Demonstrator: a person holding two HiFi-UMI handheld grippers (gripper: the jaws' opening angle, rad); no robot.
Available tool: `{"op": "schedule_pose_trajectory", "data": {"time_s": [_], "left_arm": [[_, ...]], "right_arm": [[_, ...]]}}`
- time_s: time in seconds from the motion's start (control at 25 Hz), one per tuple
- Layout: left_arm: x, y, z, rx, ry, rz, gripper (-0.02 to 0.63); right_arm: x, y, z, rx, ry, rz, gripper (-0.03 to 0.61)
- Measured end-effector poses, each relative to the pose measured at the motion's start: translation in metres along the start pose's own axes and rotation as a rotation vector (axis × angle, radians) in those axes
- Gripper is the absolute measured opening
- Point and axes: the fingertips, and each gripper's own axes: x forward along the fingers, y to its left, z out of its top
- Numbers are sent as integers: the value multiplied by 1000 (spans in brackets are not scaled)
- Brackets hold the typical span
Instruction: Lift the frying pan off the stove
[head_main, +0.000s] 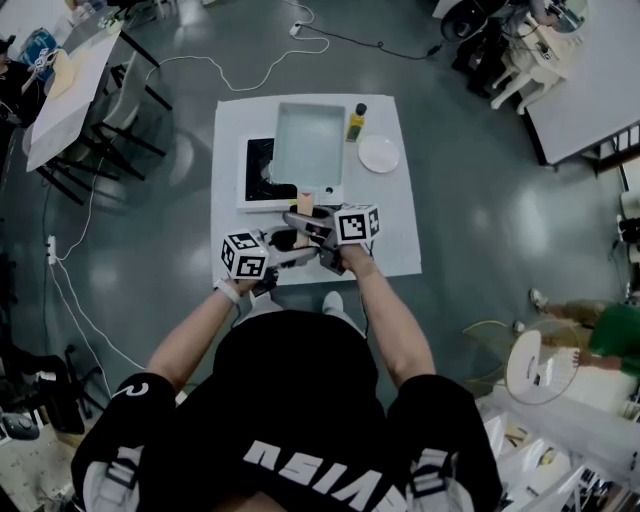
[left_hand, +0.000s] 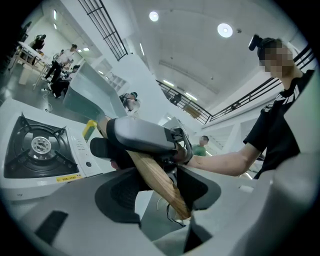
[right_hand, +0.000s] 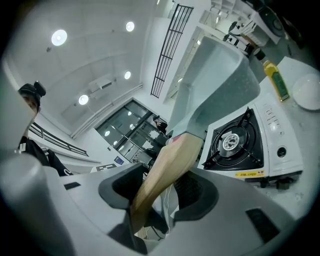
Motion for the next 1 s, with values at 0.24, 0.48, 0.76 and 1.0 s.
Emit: {"op": "schedule_pose_trajectory", "data": {"time_s": [0.24, 0.48, 0.76, 1.0], "left_arm": [[38, -14, -12, -10, 29, -35, 224], [68, -28, -25, -13, 56, -57, 224], [102, -39, -33, -17, 70, -72, 224], [119, -45, -45, -28, 86, -74, 224]], "right_arm": [[-43, -11, -7, 14, -22, -29, 186], [-77, -17, -16, 28, -48, -45, 186], [-115, -27, -19, 28, -68, -61, 186], [-133, -31, -29, 51, -77, -65, 186]]}}
